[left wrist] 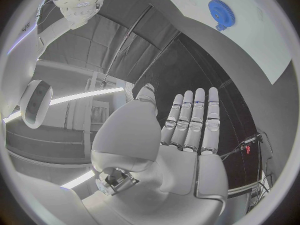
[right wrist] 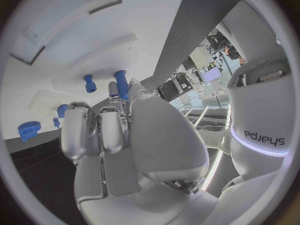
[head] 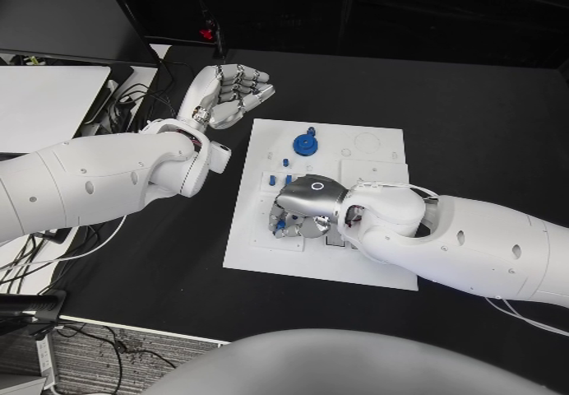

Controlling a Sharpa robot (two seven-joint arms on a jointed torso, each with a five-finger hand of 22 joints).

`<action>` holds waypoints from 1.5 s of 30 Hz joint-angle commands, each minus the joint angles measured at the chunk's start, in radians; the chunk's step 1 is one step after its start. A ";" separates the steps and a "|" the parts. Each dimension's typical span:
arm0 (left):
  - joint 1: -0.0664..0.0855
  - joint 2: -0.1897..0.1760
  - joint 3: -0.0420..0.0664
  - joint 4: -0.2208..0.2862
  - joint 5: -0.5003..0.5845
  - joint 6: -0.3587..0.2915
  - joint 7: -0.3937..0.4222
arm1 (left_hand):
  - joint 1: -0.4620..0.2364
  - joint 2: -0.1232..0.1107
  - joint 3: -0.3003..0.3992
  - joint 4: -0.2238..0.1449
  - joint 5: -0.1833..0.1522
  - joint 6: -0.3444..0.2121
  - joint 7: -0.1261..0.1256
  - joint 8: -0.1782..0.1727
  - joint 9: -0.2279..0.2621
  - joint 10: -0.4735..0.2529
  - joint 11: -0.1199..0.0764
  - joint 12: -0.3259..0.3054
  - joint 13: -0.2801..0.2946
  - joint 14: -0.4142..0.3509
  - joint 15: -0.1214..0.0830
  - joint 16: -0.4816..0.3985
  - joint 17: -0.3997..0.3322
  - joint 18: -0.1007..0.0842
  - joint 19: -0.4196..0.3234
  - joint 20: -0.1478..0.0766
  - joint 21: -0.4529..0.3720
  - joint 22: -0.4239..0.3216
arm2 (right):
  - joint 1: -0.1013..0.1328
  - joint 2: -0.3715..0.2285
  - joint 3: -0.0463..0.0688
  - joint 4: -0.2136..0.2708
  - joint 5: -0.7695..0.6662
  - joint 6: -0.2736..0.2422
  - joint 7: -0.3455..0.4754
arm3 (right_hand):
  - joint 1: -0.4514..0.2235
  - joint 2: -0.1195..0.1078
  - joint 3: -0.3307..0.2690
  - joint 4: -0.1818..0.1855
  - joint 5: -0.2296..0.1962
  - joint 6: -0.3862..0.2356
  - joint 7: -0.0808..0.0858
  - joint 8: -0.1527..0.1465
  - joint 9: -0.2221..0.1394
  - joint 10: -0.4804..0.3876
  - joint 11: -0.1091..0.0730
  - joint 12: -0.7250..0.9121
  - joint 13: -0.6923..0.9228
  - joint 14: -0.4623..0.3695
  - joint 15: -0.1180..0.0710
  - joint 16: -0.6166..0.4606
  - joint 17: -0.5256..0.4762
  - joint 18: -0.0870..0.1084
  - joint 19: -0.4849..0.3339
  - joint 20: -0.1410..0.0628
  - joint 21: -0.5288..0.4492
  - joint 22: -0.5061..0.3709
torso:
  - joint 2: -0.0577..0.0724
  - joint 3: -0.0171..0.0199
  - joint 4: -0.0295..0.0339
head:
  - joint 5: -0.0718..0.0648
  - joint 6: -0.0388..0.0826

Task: Assemble the parts on the task board

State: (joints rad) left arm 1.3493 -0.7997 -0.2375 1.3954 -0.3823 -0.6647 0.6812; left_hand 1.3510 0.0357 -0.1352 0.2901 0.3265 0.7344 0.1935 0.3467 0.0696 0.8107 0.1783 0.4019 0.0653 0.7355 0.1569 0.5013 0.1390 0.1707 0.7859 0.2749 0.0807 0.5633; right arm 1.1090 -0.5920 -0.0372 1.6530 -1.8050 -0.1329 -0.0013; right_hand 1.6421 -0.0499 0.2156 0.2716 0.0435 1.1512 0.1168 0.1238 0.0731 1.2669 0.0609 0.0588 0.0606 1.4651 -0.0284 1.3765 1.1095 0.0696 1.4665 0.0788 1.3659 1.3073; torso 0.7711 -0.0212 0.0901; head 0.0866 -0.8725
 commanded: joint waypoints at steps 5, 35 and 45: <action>0.002 0.001 0.001 0.001 0.002 0.002 0.045 | 0.000 0.009 -0.006 0.002 0.005 -0.007 0.027 0.007 -0.001 -0.005 -0.001 0.007 -0.001 -0.006 0.002 0.004 -0.001 0.011 0.007 0.000 -0.006 -0.001 | 0.001 0.006 0.000 -0.004 -0.027 0.036 -0.011 | 0.001 -0.018 0.003 0.007 0.005 -0.023 0.019 -0.020 -0.005 -0.036 0.011 -0.001 -0.002 0.031 0.018 -0.005 -0.013 -0.014 0.005 0.012 -0.008 0.140 | 0.000 0.0002 0.0005 | -0.002 0.000; 0.002 0.003 0.001 -0.002 0.002 0.005 0.044 | 0.000 0.009 -0.006 0.002 0.005 -0.007 0.027 0.007 -0.001 -0.005 -0.001 0.007 -0.001 -0.006 0.002 0.004 -0.001 0.011 0.007 0.000 -0.006 -0.001 | -0.001 -0.002 0.000 0.015 -0.018 -0.148 0.013 | -0.125 -0.087 -0.085 0.013 0.004 -0.211 0.074 -0.058 -0.006 -0.143 0.057 0.006 0.001 0.012 0.055 -0.049 -0.105 -0.006 -0.011 0.048 -0.042 0.122 | 0.000 0.0005 -0.0007 | -0.008 0.000; 0.002 0.001 0.001 -0.007 0.002 0.007 0.044 | 0.001 0.009 -0.010 0.001 0.005 -0.011 0.027 0.008 -0.002 -0.007 -0.001 0.009 -0.001 -0.007 0.002 0.007 -0.004 0.011 0.007 0.000 -0.006 -0.004 | 0.000 -0.112 0.001 0.097 0.400 -0.421 0.119 | -0.137 -0.076 -0.093 0.010 0.006 -0.247 0.089 -0.058 -0.007 -0.210 0.074 0.007 0.002 0.009 0.070 -0.055 -0.119 -0.003 -0.016 0.062 -0.054 0.115 | -0.003 -0.0012 0.0007 | -0.031 0.000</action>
State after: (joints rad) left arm 1.3493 -0.7981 -0.2374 1.3884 -0.3823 -0.6636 0.6812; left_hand 1.3510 0.0357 -0.1408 0.2900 0.3265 0.7308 0.1899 0.3515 0.0697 0.8107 0.1783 0.4076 0.0653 0.7355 0.1569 0.5012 0.1358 0.1707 0.7859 0.2749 0.0808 0.5605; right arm 1.1048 -0.6934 -0.0373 1.7358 -1.6416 -0.4115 0.0465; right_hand 1.5067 -0.1356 0.1242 0.2855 0.0449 0.9125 0.2067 0.0628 0.0657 1.0622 0.1358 0.0645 0.0618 1.4638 0.0343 1.3243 0.9877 0.0696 1.4525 0.1329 1.3157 1.3073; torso 0.7695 -0.0206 0.0895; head 0.0637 -0.8725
